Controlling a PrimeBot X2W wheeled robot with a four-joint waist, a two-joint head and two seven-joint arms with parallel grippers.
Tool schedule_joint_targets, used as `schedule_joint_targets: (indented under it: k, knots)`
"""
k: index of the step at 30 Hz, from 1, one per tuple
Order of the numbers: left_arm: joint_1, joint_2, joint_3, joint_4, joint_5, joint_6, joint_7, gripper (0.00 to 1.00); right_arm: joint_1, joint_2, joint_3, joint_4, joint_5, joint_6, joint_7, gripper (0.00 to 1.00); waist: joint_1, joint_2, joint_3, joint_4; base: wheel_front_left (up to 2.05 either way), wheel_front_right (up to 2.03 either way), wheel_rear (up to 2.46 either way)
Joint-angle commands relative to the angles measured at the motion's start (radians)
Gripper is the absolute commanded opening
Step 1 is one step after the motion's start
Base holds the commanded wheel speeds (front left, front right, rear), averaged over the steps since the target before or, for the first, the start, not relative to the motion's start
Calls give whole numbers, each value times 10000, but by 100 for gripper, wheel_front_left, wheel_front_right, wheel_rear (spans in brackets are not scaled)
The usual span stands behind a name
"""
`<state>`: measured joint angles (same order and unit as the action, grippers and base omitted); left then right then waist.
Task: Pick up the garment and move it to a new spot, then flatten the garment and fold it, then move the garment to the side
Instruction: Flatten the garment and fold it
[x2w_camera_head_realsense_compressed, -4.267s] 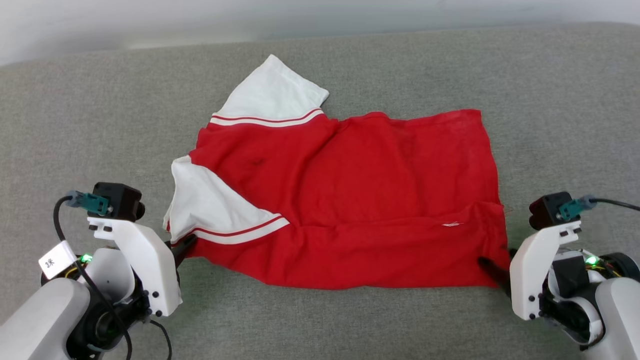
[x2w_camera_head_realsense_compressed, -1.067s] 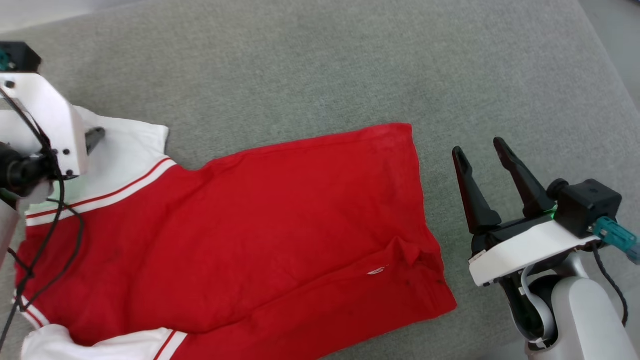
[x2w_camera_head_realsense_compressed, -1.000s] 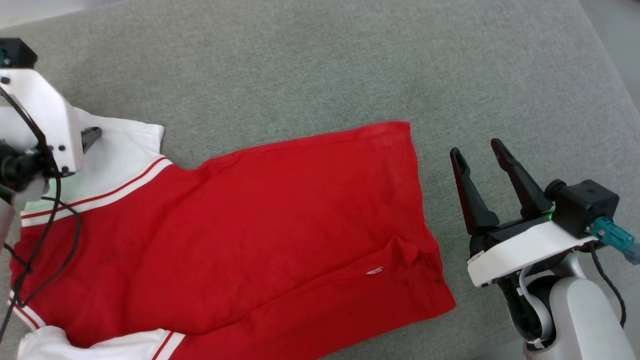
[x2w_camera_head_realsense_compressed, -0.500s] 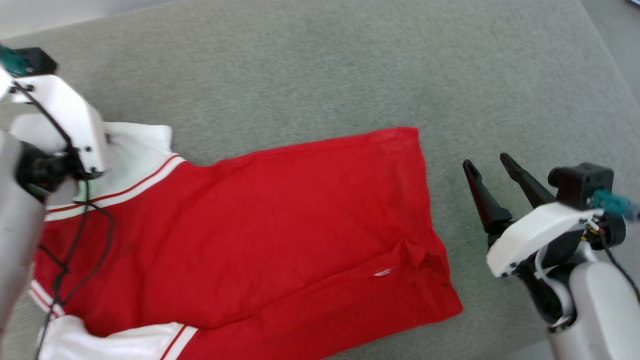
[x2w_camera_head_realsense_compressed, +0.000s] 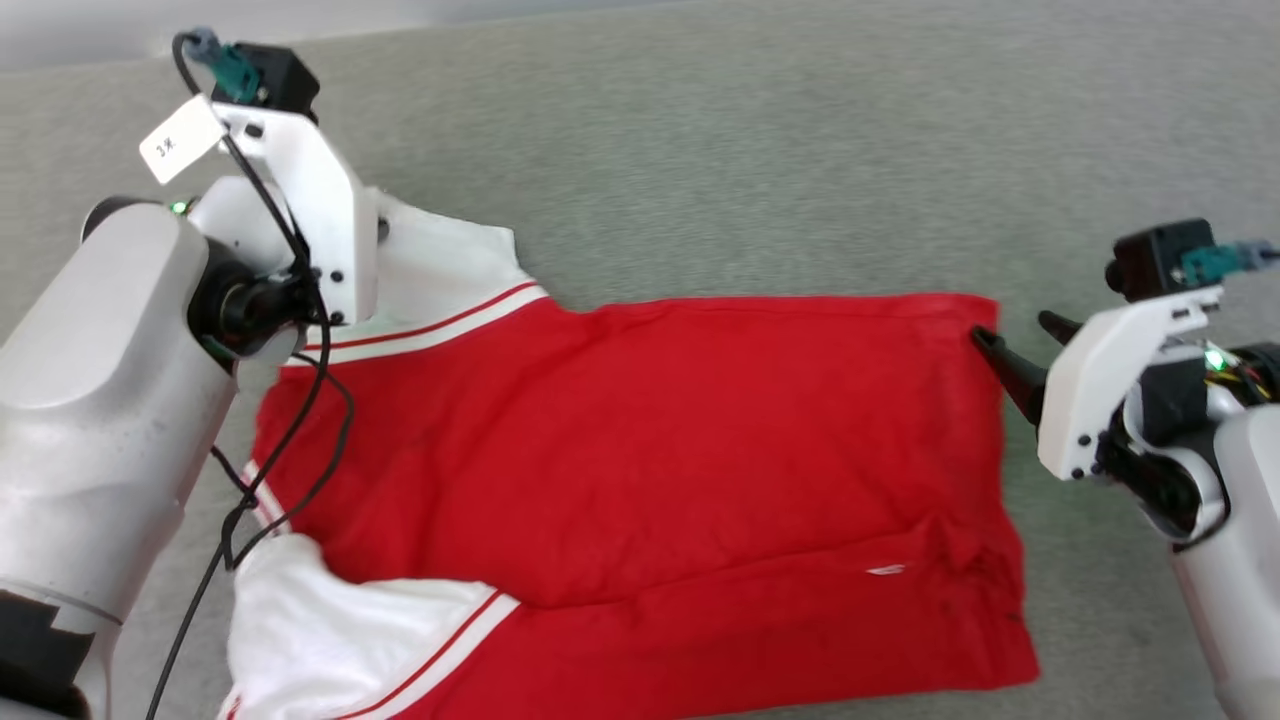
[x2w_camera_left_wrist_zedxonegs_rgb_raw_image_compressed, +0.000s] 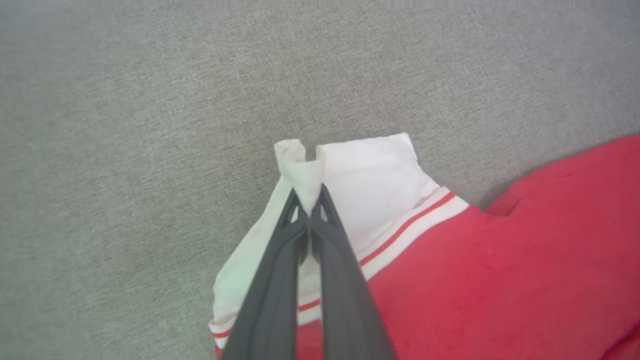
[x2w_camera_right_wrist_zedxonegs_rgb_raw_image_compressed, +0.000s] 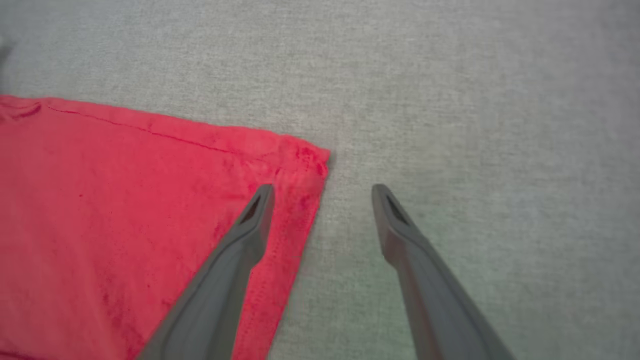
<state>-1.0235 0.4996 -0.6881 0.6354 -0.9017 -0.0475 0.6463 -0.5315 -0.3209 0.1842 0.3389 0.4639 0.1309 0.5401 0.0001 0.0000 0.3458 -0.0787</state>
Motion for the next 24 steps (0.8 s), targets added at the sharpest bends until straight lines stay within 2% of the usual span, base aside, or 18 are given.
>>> schedule_joint_targets:
  k: [1,6,10,11,12,13,17,24]
  knots:
    - [-72,-46,-35,-30,43,-40,-69,0,-154,-69,44,94,106,-4,59,100,-1,0,109,298,0,0,0]
    - [-319,-166,-105,-344,179,-142,-283,0,-844,-296,800,925,452,-3,1055,100,-1,0,410,672,0,0,0]
    - [-319,-194,-119,-535,174,-210,-446,0,-801,-293,1423,1760,922,-4,2290,100,-1,0,539,809,0,0,0]
    - [-291,-174,-121,-555,170,-226,-485,0,-778,-259,1495,1916,1031,-3,2539,81,-1,0,544,816,0,0,0]
    - [-251,-159,-122,-576,163,-232,-526,0,-761,-226,1543,2052,1107,-3,2756,37,-1,0,535,818,0,0,0]
    - [-207,-160,-121,-592,139,-248,-537,0,-747,-212,1564,2156,1170,-3,2945,1,-1,0,519,820,0,0,0]
    - [-47,-96,-15,-547,68,-265,-778,0,-1000,-267,1537,2228,1232,-4,3019,0,-1,0,361,785,0,0,0]
    - [628,-95,415,-329,-277,-148,-1737,0,-1503,-215,1046,1813,1250,-4,1730,0,-1,0,-355,767,0,0,0]
